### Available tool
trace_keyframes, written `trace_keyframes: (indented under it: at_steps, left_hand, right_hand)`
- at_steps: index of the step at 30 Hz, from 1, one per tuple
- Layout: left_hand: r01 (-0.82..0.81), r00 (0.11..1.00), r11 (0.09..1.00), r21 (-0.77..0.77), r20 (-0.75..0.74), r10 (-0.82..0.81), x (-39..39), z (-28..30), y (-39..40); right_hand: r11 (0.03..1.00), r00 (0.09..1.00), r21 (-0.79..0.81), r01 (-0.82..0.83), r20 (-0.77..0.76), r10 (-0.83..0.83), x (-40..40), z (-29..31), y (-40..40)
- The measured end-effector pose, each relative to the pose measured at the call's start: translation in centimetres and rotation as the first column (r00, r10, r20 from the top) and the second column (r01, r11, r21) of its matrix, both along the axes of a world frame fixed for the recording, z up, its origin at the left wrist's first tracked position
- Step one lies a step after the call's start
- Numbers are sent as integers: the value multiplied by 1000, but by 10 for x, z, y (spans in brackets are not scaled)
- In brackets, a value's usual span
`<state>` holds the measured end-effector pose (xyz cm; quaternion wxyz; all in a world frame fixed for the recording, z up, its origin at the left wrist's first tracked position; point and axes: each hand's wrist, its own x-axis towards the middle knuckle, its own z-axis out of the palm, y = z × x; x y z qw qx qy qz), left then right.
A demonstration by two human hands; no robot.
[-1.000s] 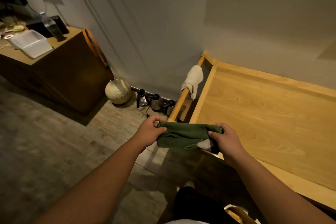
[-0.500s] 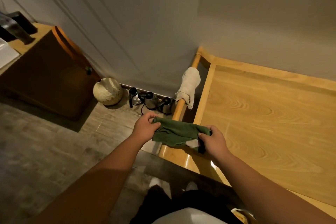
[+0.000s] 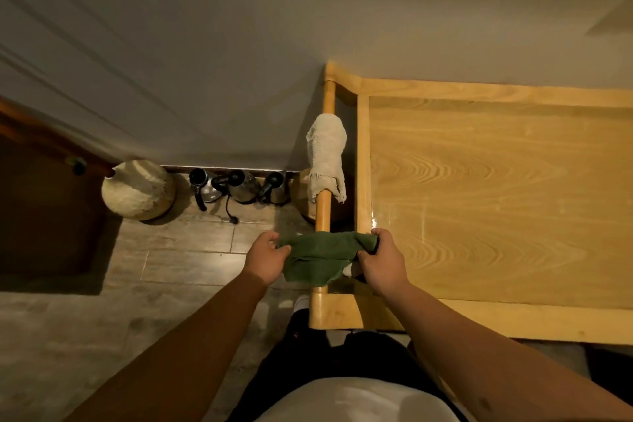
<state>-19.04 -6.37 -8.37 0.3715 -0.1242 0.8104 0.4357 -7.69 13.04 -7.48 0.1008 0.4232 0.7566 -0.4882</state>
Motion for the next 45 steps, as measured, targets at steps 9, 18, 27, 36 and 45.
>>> trace_keyframes:
  at_steps: [9,18,27,36,45]
  left_hand:
    - [248,961,968,47,-140,-240,19,13,16]
    - [157,988,959,236,-42,-152,39,24,26]
    - [315,944,941,123,-147,-297,11,23,22]
    - [443,826,896,-40,-370,-425,-85,32,59]
    - [559,712,809,-181,-395,-580,-220,18,132]
  right_hand:
    - [944,985,289,-156,110,129,7,1,-34]
    - [953,997,-304,9,-73,-33,-11,1,-66]
    - [852,991,-511,115,2,-133,-19,-9,-53]
    - [985,992,114,-128,6,128,-80,7,14]
    - [927,956,268,-262,-61,287,-222,22,89]
